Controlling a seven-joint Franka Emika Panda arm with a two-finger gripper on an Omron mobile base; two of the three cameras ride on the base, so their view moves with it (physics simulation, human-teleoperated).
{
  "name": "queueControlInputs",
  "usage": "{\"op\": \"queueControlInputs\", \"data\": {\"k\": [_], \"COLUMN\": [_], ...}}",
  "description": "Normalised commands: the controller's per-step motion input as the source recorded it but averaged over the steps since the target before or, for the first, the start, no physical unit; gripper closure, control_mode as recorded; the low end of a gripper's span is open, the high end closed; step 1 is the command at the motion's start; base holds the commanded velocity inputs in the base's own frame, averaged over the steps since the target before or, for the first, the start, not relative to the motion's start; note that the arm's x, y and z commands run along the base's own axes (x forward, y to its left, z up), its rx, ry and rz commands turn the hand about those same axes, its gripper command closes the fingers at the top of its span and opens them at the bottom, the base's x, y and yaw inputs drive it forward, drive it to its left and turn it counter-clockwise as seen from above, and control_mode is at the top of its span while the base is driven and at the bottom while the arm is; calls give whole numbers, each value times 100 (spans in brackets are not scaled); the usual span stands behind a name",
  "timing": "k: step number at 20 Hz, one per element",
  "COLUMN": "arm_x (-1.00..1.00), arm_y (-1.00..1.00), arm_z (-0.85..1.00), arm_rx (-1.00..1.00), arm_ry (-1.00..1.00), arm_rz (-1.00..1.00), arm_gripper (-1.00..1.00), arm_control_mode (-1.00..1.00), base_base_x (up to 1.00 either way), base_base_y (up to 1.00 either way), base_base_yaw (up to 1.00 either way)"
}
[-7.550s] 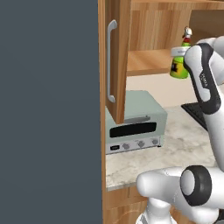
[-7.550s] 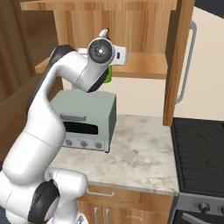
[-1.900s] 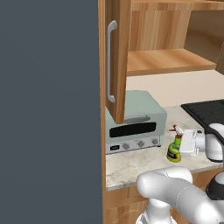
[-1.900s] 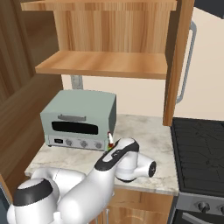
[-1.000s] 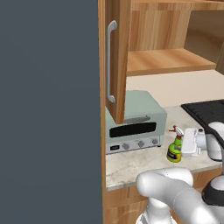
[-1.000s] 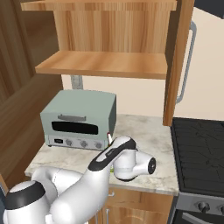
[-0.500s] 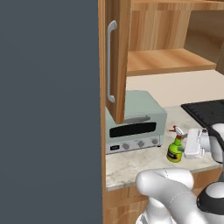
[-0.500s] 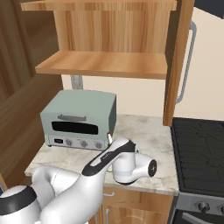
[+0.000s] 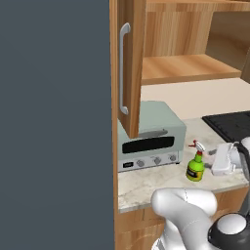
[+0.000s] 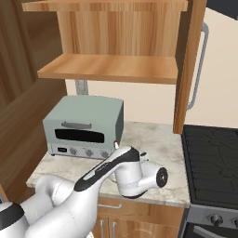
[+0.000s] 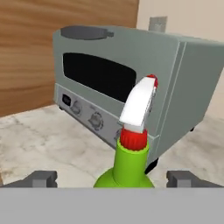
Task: Move the cutting board and knife to the sink. Then move spray from the cabinet to the counter.
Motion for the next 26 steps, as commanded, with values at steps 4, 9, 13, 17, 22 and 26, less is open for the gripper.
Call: {"op": "queueControlInputs", "data": {"k": [4,9,13,17,22,26], "arm_x": [-28,-31,-31,-32,-37,-41], "arm_y": [0,9,17,24,25,24], "arm_z": [37,42,45,35,25,22], "arm_rx": [-1,0,2,0,0,0], "arm_ry": [35,27,16,9,1,0], "arm_rz": [-16,-14,-9,-16,-18,-14], "arm_gripper": [-100,-100,-100,-100,-100,-100], "arm_control_mode": [-100,-100,-100,-100,-100,-100], "base_base_x": [0,0,0,0,0,0], "base_base_y": [0,0,0,0,0,0], "base_base_yaw": [0,0,0,0,0,0]}}
